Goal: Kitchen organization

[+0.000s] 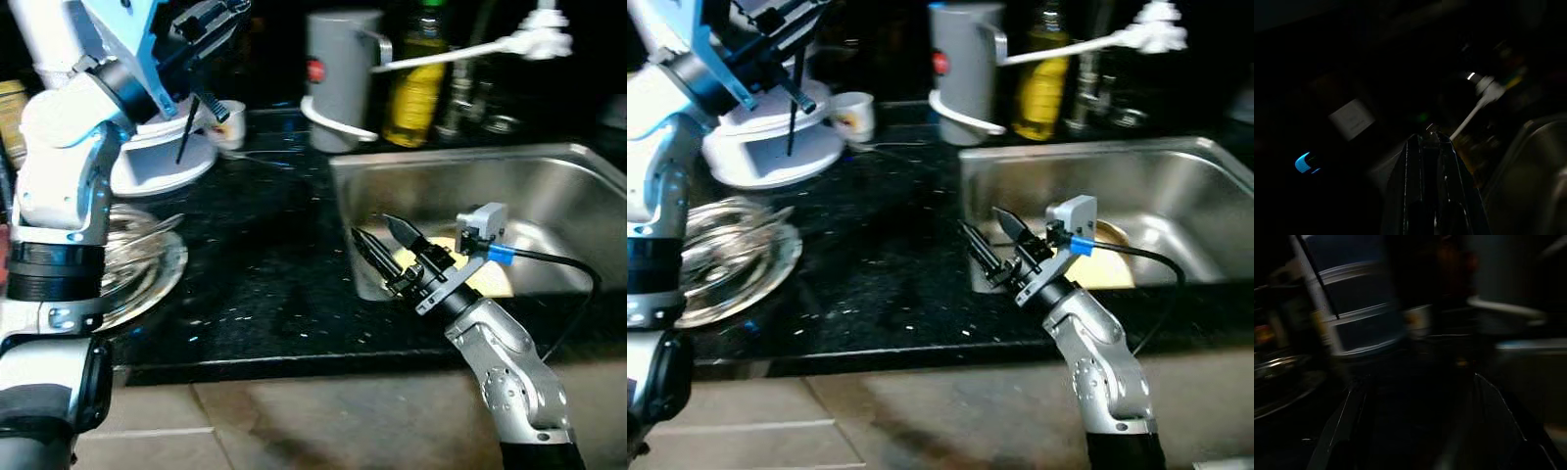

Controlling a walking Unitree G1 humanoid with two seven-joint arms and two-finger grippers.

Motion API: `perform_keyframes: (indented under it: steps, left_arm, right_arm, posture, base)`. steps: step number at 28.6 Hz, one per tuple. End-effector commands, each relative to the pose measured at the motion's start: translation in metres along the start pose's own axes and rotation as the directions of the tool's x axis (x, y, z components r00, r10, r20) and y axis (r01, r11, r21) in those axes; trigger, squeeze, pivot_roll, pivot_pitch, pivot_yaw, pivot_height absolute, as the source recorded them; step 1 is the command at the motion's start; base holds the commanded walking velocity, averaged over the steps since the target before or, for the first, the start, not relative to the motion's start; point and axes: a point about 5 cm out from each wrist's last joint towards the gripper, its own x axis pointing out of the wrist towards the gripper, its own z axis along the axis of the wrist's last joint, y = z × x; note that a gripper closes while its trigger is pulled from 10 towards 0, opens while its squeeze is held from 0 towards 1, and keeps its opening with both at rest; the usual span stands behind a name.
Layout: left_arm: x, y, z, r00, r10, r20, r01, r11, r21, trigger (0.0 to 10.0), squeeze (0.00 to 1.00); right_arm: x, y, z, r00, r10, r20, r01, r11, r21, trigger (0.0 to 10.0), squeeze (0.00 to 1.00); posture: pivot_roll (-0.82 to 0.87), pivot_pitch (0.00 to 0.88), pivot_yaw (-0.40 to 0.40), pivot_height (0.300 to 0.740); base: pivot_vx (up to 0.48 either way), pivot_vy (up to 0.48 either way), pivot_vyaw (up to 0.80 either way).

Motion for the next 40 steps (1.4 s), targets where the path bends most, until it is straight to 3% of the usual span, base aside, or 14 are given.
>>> perform_keyframes:
  steps: [1,9,11,13,18,22,26,29,30,34,35,36,37,40]
  left_arm:
    - [0.006,0.010,0.007,0.997,0.058,0.056,-0.056,0.998,-0.033,10.0,0.00]
    - [0.016,0.002,-0.006,0.991,0.078,0.105,-0.053,0.973,-0.225,10.0,0.00]
    - [0.019,-0.005,-0.022,0.989,0.117,0.087,-0.080,0.933,-0.350,10.0,0.00]
    - [0.018,-0.010,-0.037,0.987,0.151,0.050,-0.115,0.896,-0.428,10.0,0.00]
    - [0.016,-0.015,-0.052,0.985,0.171,0.002,-0.151,0.875,-0.459,10.0,0.00]
    - [-0.001,-0.034,-0.088,0.970,0.202,-0.135,-0.242,0.859,-0.452,10.0,0.00]
    - [-0.007,-0.038,-0.094,0.965,0.211,-0.157,-0.260,0.852,-0.455,10.0,0.00]
    - [-0.012,-0.041,-0.103,0.952,0.227,-0.207,-0.299,0.836,-0.460,10.0,0.00]
    - [-0.019,-0.047,-0.119,0.930,0.216,-0.298,-0.335,0.831,-0.445,10.0,0.00]
    - [-0.025,-0.055,-0.132,0.904,0.195,-0.381,-0.358,0.832,-0.424,10.0,0.00]
    - [-0.028,-0.060,-0.137,0.895,0.180,-0.408,-0.358,0.835,-0.418,10.0,0.54]
    - [-0.028,-0.060,-0.137,0.895,0.180,-0.408,-0.358,0.835,-0.418,10.0,0.54]
    - [-0.030,-0.064,-0.140,0.892,0.159,-0.423,-0.347,0.841,-0.416,10.0,1.00]
    - [-0.030,-0.069,-0.141,0.891,0.133,-0.435,-0.323,0.858,-0.399,10.0,1.00]
  right_arm:
    - [0.001,-0.005,0.000,0.999,-0.034,0.011,0.034,0.999,-0.003,10.0,0.00]
    - [0.001,-0.009,0.002,0.998,-0.062,0.026,0.062,0.998,-0.010,10.0,0.00]
    - [0.001,-0.009,0.002,0.998,-0.066,0.024,0.066,0.998,-0.016,10.0,0.00]
    - [0.000,-0.008,0.002,0.998,-0.066,0.018,0.067,0.998,-0.023,10.0,0.00]
    - [-0.001,-0.008,0.001,0.998,-0.063,0.010,0.064,0.997,-0.032,10.0,0.00]
    - [-0.001,-0.007,-0.001,0.998,-0.055,-0.006,0.054,0.997,-0.051,10.0,0.00]
    - [0.000,-0.006,-0.001,0.999,-0.049,-0.008,0.048,0.997,-0.053,10.0,0.00]
    - [0.001,-0.005,-0.002,0.999,-0.036,-0.009,0.035,0.998,-0.055,10.0,0.00]
    - [0.002,-0.001,-0.005,1.000,-0.011,-0.027,0.010,0.998,-0.059,10.0,0.00]
    - [0.003,0.005,-0.008,0.999,0.022,-0.044,-0.024,0.998,-0.060,10.0,0.00]
    - [0.003,0.008,-0.010,0.998,0.042,-0.050,-0.044,0.997,-0.056,10.0,0.00]
    - [0.003,0.008,-0.010,0.998,0.042,-0.050,-0.044,0.997,-0.056,10.0,0.00]
    - [0.002,0.010,-0.011,0.997,0.057,-0.054,-0.060,0.997,-0.053,10.0,0.00]
    - [0.001,0.014,-0.012,0.995,0.082,-0.062,-0.085,0.995,-0.044,10.0,0.00]
  posture:
    - [-0.07,0.000,0.036,0.740]
    - [-0.07,0.000,0.040,0.740]
    - [-0.08,0.000,0.042,0.740]
    - [-0.09,0.000,0.043,0.740]
    - [-0.09,0.000,0.045,0.740]
    - [-0.10,0.000,0.040,0.740]
    - [-0.10,0.000,0.038,0.740]
    - [-0.09,0.000,0.037,0.740]
    - [-0.09,0.000,0.037,0.740]
    - [-0.09,0.000,0.039,0.740]
    - [-0.09,0.000,0.039,0.740]
    - [-0.09,0.000,0.039,0.740]
    - [-0.09,0.000,0.039,0.740]
    - [-0.09,0.000,0.042,0.740]
  base:
    - [0.000,0.000,-0.80]
    - [0.000,0.000,-0.80]
    - [0.000,0.000,-0.80]
    - [0.000,0.000,-0.80]
    - [0.000,0.000,-0.80]
    - [0.000,0.000,-0.80]
    - [0.000,0.000,-0.80]
    - [0.000,0.000,-0.80]
    - [0.000,0.000,0.00]
    - [0.000,0.000,0.00]
    - [0.000,0.000,0.00]
    - [0.000,0.000,0.00]
    - [0.000,0.000,0.00]
    - [0.000,0.000,0.00]
